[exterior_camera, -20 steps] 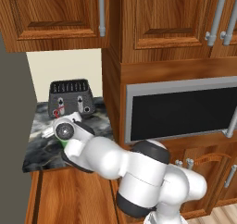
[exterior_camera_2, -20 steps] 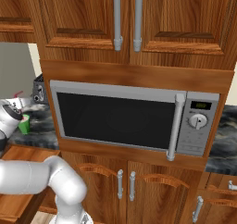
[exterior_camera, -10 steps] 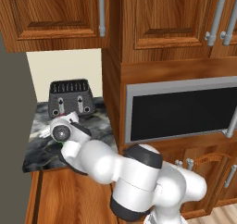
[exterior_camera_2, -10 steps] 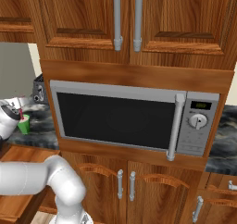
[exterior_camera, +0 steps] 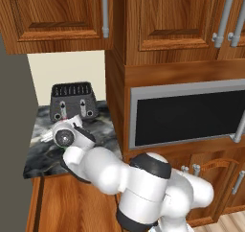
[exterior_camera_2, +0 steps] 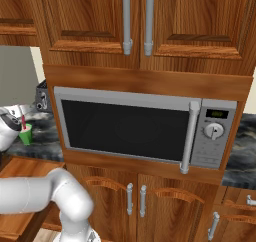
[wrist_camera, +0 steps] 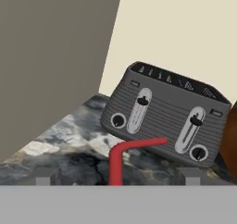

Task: Pick up the straw from the left drawer and put it inside the smoothie cup.

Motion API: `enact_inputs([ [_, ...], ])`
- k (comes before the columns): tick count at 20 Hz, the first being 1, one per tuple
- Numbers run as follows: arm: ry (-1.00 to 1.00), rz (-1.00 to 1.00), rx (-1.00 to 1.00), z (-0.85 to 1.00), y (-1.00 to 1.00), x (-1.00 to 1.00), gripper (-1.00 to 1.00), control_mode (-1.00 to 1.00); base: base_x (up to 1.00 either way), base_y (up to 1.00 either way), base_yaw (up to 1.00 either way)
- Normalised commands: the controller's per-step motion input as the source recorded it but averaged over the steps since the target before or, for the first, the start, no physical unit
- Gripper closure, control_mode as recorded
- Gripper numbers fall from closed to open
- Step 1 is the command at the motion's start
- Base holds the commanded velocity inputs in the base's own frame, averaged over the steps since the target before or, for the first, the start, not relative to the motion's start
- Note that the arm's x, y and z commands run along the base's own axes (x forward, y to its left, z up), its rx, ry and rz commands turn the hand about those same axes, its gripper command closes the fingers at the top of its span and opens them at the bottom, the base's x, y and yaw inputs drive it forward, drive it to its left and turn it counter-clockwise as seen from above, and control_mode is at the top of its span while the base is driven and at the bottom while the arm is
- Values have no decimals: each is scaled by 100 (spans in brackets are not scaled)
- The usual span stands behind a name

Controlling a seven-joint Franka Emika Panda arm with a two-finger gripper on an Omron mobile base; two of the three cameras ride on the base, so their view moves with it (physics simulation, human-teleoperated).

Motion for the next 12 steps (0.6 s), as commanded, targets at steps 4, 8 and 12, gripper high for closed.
enact_inputs([
  [4, -2, -9, 2, 39, -17, -61, -100, -100, 0, 0, 0],
  [8, 0, -16, 7, 41, -25, -98, -100, -100, 0, 0, 0],
  [12, 1, -16, 11, 65, -36, -100, -100, -100, 0, 0, 0],
])
